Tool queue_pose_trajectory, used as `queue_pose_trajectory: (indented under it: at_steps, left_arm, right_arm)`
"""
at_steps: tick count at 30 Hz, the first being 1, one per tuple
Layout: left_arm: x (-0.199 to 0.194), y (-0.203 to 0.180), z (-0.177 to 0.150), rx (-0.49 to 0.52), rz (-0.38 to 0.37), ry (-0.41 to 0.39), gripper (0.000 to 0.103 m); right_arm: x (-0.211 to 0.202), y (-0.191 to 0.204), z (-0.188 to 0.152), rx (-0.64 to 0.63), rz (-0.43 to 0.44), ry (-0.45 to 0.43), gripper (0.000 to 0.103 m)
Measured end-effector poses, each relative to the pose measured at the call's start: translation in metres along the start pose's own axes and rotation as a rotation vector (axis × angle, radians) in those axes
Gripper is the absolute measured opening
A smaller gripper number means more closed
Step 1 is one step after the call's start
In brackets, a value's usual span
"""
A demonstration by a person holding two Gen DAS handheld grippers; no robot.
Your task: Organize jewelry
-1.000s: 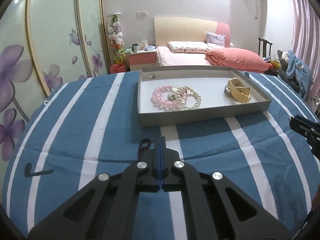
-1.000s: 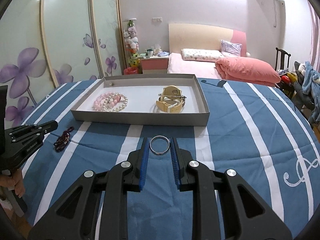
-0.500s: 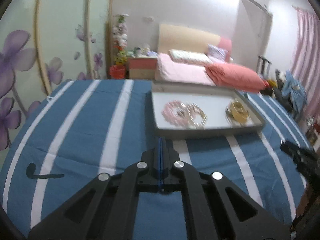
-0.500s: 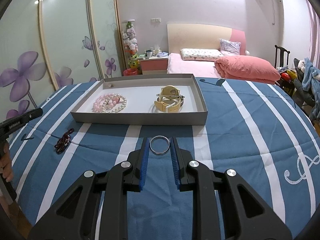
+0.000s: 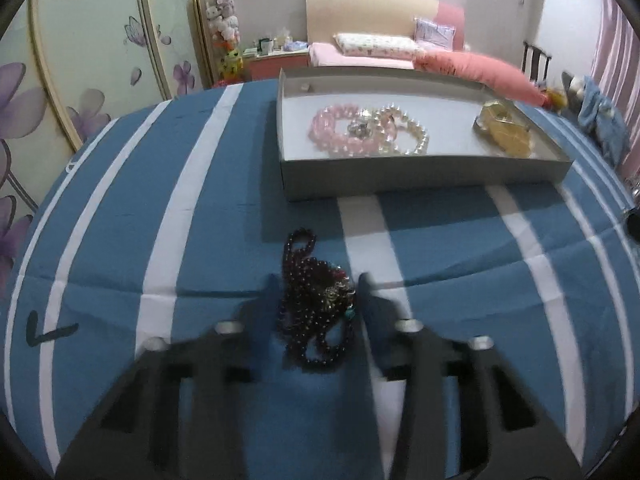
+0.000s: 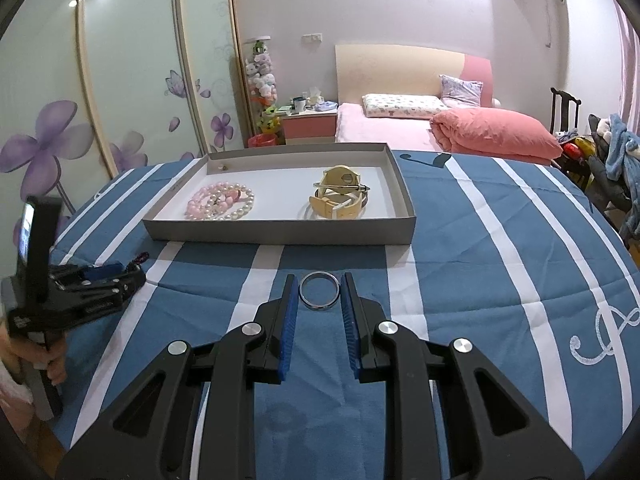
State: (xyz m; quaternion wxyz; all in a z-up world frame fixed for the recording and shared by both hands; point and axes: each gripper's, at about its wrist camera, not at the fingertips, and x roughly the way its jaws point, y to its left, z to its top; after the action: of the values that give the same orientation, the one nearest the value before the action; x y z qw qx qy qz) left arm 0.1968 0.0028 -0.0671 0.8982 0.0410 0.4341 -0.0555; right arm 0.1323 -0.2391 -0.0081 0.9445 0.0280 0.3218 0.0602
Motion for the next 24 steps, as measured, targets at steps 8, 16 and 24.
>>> queue_pose_trajectory:
  at_steps: [8,16,24]
  left_arm:
    - [-0.012,0.006,-0.004,-0.015,0.004,-0.034,0.009]
    - [-0.045,0.003,-0.006,-0.013,0.018,-0.163,0.009]
    - [-0.080,-0.013,-0.003,0.029,0.058,-0.297,0.009]
  right_arm:
    - [-0.002,0.002,0.000,0.007,0.016,-0.008,0.023]
    - [-0.009,-0.003,0.005,0.030,0.015,-0.051,0.023]
    - [-0.019,-0.003,0.013,0.038,0.021,-0.117,0.023]
